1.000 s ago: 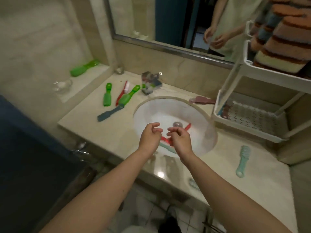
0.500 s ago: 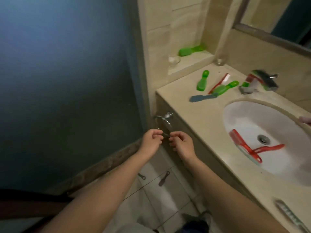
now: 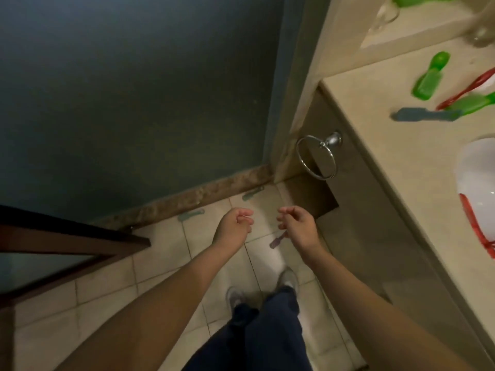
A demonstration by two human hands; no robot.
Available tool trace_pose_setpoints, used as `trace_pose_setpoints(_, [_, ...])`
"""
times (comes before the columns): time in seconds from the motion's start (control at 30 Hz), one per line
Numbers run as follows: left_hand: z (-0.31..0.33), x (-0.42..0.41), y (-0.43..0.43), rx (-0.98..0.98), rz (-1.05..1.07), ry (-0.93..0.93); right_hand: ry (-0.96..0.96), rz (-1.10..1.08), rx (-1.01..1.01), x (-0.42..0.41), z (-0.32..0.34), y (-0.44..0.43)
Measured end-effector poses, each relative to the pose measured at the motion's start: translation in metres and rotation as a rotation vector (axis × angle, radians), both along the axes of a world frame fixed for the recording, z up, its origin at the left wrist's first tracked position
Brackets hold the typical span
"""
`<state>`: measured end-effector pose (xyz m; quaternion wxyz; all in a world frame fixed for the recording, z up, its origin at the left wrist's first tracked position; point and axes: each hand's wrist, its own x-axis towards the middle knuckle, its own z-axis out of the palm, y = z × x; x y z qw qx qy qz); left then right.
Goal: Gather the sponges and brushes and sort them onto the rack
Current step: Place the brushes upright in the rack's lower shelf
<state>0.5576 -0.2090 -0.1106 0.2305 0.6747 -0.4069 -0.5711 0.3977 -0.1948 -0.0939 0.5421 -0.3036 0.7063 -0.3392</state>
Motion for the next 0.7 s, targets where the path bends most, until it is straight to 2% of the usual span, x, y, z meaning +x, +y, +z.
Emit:
trace_pose_setpoints(0.4, [-0.171,-0.006,-0.037,0.153,0.032,0.053,0.137,0.008,0.187,-0.017,-0.195,-0.021])
trace_pose_setpoints(0.57, [-0.280,-0.024,-0.050,0.195,0.005,0.070,0.175,0.052,0.224,-0.028,-0.302,-0.035])
trace_pose_setpoints(0.7, [-0.384,-0.041,-0.043,0.242,-0.017,0.070,0.265,0.203,0.270,-0.044,-0.396,-0.036])
